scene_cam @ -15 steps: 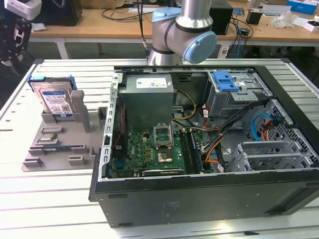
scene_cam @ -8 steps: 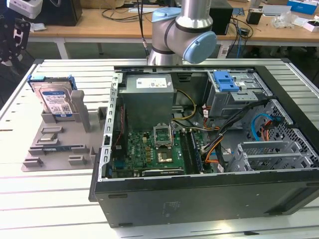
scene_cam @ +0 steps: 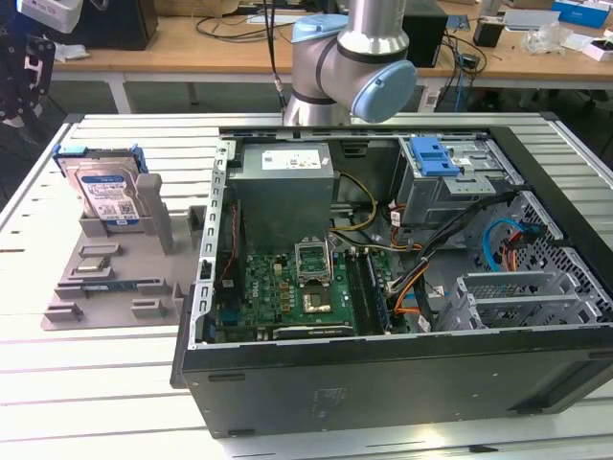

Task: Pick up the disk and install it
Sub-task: 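Pick up the disk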

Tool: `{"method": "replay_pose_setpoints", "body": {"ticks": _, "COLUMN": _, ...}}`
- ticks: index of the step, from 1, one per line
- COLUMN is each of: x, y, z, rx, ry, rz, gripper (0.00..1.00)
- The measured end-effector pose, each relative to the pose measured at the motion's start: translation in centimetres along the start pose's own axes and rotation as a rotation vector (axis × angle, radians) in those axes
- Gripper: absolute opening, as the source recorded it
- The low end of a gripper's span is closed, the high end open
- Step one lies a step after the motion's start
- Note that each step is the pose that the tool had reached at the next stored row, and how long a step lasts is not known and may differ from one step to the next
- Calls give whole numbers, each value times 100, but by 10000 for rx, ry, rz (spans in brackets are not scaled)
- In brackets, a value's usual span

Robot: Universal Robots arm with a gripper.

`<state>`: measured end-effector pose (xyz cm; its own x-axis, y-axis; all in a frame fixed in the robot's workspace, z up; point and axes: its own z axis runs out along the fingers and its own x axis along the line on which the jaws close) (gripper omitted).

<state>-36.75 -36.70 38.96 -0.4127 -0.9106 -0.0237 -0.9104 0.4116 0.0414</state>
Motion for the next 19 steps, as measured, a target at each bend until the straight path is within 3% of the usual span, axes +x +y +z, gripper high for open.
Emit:
{"method": "replay_pose_setpoints", "body": {"ticks": 12, "x": 0, "y": 0, "z": 0, "rx": -29, "ry": 50, "rz": -1228, "gripper": 11}}
{"method": "replay_pose_setpoints", "body": {"ticks": 15, "x": 0, "y": 0, "z": 0, "rx": -31, "ry": 54, "rz": -1307, "gripper": 11}}
{"method": "replay_pose_setpoints", "body": {"ticks": 19, "x": 0, "y": 0, "z": 3, "rx": -51, "ry": 90, "rz": -2173, "gripper": 11}}
